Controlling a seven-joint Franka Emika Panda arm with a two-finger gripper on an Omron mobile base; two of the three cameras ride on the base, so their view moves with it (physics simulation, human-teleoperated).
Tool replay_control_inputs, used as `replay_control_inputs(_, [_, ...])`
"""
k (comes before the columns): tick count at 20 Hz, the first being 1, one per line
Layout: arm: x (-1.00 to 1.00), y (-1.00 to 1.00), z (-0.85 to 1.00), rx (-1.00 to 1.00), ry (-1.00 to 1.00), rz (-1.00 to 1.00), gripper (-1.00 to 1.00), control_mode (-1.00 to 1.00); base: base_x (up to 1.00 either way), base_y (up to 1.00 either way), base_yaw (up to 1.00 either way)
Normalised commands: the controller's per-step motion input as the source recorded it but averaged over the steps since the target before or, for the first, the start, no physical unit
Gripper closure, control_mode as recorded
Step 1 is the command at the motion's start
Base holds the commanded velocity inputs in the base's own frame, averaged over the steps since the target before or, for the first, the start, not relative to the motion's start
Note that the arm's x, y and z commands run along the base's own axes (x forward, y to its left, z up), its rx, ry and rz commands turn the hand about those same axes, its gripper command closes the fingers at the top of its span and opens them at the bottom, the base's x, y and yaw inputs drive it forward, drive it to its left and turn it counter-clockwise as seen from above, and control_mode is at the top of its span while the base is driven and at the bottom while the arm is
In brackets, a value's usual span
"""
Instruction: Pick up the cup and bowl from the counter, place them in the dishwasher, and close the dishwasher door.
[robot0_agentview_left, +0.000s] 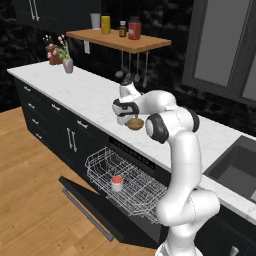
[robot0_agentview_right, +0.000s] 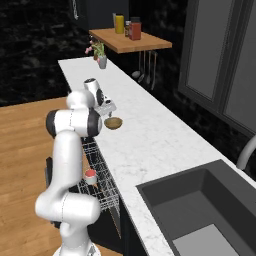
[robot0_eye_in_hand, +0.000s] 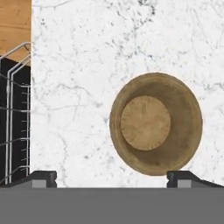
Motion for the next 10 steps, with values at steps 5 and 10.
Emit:
replay_control_inputs(5, [0.01, -0.15, -0.24, 0.0, -0.03, 0.0, -1.0, -1.0, 0.0, 0.0, 0.0])
replay_control_inputs(10, [0.17, -0.06, -0.32, 0.0, -0.03, 0.0, -1.0, -1.0, 0.0, 0.0, 0.0])
